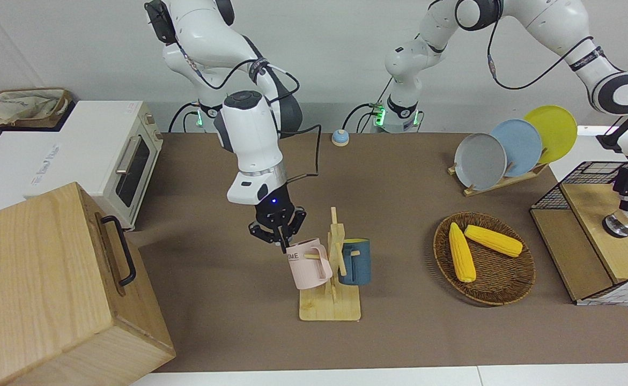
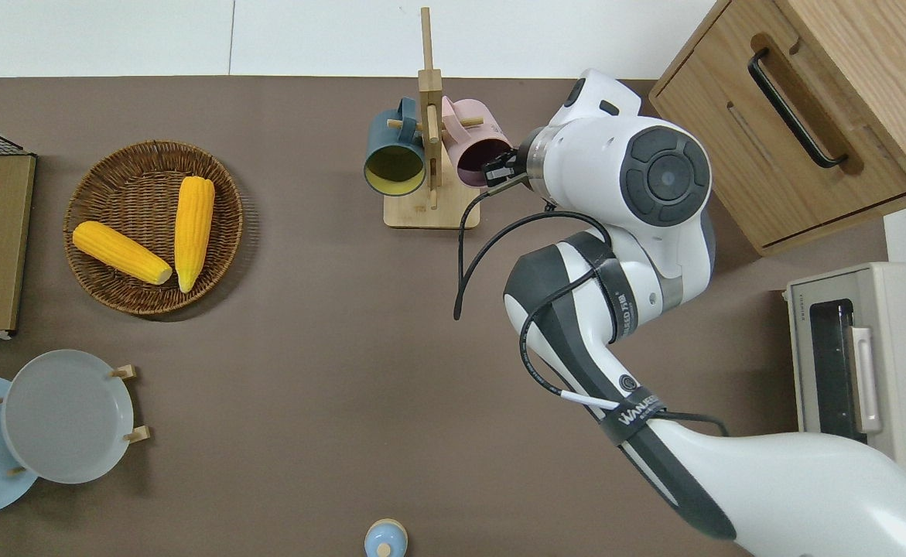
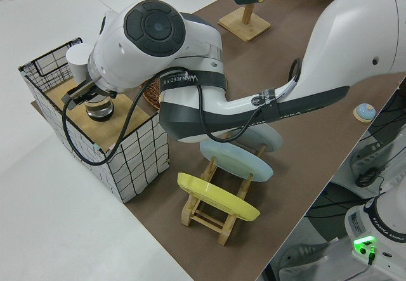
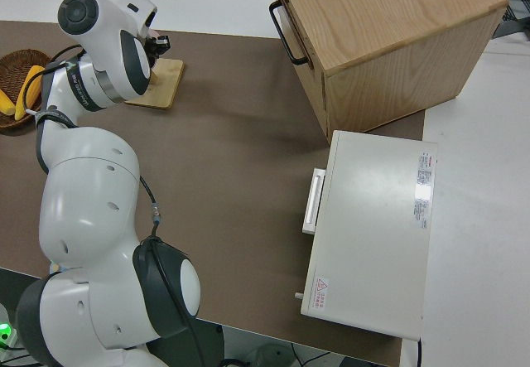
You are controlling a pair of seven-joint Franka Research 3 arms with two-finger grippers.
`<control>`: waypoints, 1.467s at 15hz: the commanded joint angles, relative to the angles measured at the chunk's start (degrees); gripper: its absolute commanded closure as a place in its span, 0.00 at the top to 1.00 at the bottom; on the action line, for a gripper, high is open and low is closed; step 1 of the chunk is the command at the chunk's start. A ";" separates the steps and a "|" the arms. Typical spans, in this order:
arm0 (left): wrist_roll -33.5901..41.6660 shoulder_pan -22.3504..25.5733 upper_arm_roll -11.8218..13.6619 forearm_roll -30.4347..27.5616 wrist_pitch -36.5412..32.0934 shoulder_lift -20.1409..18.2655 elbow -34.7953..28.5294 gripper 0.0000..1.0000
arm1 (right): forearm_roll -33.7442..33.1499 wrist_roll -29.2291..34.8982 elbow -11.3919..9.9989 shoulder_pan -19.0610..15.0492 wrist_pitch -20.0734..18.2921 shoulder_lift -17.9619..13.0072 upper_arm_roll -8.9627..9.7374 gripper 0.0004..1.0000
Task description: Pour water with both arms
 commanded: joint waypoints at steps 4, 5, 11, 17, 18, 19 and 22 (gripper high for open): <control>1.32 -0.29 -0.32 -3.46 1.44 -0.05 -0.84 0.00 | 2.20 2.16 2.77 -2.71 -6.25 -0.51 0.13 0.00; 1.06 -0.29 -0.32 -3.37 1.43 -0.05 -0.66 0.00 | 2.29 2.08 2.94 -2.98 -6.34 -0.51 0.13 0.00; -4.03 -0.46 -0.14 -1.79 0.12 -0.92 1.18 0.00 | 2.20 1.55 3.03 -6.40 -8.79 -1.22 0.48 0.00; -10.79 -0.73 -0.14 4.97 -6.46 -2.24 4.52 0.00 | 2.12 0.85 5.49 -7.64 -12.14 -1.22 0.31 0.00; -12.11 -0.73 -0.14 6.20 -8.13 -2.77 5.22 0.00 | 2.03 -0.11 5.49 -7.73 -13.53 -1.22 0.22 0.00; -14.13 -0.82 -0.14 7.52 -9.62 -3.56 5.75 0.00 | 1.85 -1.34 5.49 -7.90 -16.16 -1.39 0.05 0.00; -20.46 -2.92 -0.14 12.53 -12.97 -6.72 6.02 0.00 | 1.33 -2.85 5.40 -7.64 -25.47 -3.32 -0.13 0.00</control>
